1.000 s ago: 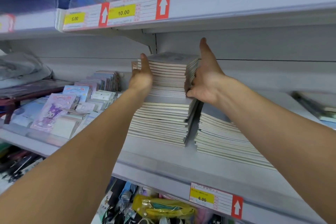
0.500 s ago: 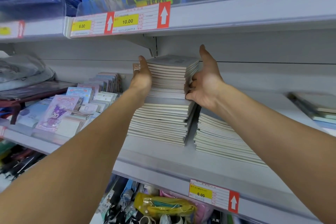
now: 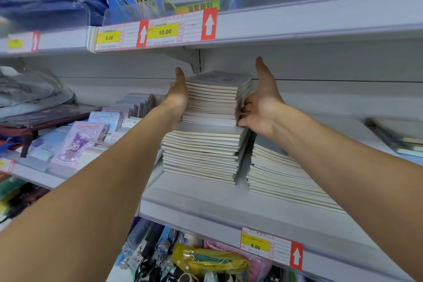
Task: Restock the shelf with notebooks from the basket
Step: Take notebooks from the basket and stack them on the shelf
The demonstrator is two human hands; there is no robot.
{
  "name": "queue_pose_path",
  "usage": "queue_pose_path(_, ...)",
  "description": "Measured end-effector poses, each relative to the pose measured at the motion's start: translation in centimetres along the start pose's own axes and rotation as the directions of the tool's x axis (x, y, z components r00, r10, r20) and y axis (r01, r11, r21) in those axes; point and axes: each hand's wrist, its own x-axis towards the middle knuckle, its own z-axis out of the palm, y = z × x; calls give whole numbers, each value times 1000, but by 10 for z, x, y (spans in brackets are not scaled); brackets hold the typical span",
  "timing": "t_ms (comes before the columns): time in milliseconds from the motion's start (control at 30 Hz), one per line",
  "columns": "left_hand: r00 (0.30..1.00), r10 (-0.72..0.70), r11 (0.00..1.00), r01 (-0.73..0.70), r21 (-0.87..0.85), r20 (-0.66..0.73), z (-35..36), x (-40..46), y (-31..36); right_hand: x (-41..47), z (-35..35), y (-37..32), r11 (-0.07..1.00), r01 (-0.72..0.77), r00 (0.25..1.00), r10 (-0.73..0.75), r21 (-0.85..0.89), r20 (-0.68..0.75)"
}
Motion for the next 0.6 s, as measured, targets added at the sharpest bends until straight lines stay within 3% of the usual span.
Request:
queue_pose_path(133, 1000, -6, 999, 7, 33, -26, 2, 0, 0, -1, -3, -1, 996, -25, 1000, 24, 82, 12)
queue_pose_path(400, 1000, 4, 1000, -4, 0, -1, -5, -2, -6, -8, -4, 6, 999, 6, 999, -8, 47, 42)
queue_pose_path(500, 1000, 24, 997, -24, -70, -2, -8, -4, -10, -5, 7, 11, 985, 42, 999, -39, -168, 19)
queue_pose_path(567, 977, 168, 985, -170, -6, -132, -4, -6, -15, -1, 20, 14, 892, 72, 994, -101, -446, -40)
queue_pose_path(600, 932, 287, 958, -280, 63, -223, -2, -8, -19, 4, 26, 16, 841, 92, 983, -161, -533, -85)
